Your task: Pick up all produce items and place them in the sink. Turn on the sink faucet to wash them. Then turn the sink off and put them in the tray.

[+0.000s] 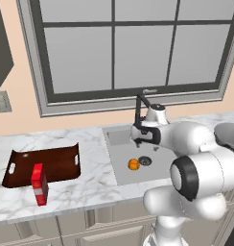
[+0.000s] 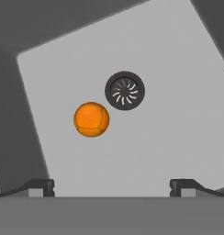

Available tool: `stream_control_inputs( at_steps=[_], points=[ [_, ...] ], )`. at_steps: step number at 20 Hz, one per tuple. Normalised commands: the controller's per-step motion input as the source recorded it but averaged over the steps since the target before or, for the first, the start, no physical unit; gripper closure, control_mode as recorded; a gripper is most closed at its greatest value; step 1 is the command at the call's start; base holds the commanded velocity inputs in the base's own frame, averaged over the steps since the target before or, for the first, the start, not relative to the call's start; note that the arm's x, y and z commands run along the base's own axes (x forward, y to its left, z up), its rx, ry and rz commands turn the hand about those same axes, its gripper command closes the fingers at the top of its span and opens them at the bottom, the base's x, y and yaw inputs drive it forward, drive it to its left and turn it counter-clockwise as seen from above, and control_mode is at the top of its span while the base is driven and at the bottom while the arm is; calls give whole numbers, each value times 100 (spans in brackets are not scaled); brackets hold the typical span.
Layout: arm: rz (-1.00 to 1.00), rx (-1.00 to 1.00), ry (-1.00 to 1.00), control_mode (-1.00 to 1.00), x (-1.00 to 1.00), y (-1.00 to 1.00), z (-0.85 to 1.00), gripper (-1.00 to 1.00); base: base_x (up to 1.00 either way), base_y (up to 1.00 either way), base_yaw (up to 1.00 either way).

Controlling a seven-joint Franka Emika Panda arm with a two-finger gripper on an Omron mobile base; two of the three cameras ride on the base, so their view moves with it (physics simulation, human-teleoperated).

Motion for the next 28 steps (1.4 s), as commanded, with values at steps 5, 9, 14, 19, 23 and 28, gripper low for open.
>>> stream_control_inputs(
  at_steps=[5,9,14,19,23,28],
  points=[
    [-7,0,8,-100,19,0,-22,-100,0,0,0],
    [-8,0,1,-100,14,1,-20,-100,0,0,0],
    [-8,0,0,-100,14,8,-24,-100,0,0,0],
    [-5,0,0,-100,7,11,-28,-100,0,0,0],
    [-2,0,-3,-100,6,11,-20,-100,0,0,0],
    [0,0,-4,-100,7,8,-19,-100,0,0,0]
  ],
)
